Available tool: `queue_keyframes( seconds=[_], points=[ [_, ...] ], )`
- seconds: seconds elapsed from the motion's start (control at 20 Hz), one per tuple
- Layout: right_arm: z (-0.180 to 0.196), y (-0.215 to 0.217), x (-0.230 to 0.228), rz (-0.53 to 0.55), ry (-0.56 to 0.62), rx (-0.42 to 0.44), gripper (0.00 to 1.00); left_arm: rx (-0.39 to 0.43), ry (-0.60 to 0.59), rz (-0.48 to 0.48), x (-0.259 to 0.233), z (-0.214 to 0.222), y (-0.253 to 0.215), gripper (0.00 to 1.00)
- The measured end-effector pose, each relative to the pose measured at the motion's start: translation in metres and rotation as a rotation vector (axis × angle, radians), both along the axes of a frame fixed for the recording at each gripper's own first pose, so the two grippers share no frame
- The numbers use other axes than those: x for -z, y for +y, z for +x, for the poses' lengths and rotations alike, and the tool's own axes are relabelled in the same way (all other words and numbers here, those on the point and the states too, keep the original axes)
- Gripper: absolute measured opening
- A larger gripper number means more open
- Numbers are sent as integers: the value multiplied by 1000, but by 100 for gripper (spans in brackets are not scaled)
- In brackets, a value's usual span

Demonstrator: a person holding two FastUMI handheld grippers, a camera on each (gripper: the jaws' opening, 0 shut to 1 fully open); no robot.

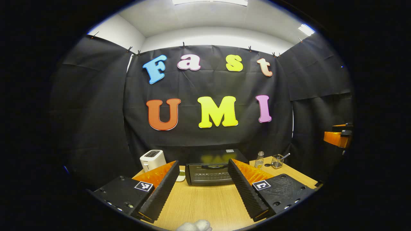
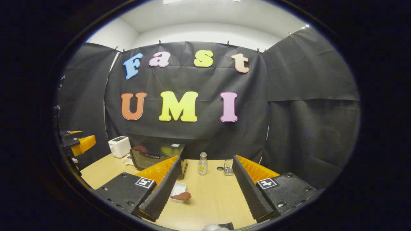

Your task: Open the electric oven with the left hand, put the food in, and close the electric oven.

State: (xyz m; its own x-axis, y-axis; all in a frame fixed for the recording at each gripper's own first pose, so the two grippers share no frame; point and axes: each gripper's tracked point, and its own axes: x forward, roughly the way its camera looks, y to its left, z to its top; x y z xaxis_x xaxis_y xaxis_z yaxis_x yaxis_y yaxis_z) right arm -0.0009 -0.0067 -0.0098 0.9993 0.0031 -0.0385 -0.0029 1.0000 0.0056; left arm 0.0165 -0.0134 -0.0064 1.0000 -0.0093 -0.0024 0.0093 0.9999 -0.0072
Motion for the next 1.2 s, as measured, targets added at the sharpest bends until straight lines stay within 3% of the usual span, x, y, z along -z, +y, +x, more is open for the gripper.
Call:
queue_keyframes(
  seconds=[0.4, 0.7, 0.95, 1.2],
  points=[
    [-1, -13, 0, -6, 31, 10, 100, 33, -11, -17, 22, 77, -29, 96],
    [-9, -27, -4, -5, 54, 75, 100, 72, 74, -55, 73, 173, -56, 96],
    [-10, -41, -6, -6, 73, 138, 100, 54, 132, -31, 116, 248, -60, 96],
    [-4, -51, 10, 5, 125, 188, 100, 67, 193, -13, 155, 299, -66, 97]
  ],
)
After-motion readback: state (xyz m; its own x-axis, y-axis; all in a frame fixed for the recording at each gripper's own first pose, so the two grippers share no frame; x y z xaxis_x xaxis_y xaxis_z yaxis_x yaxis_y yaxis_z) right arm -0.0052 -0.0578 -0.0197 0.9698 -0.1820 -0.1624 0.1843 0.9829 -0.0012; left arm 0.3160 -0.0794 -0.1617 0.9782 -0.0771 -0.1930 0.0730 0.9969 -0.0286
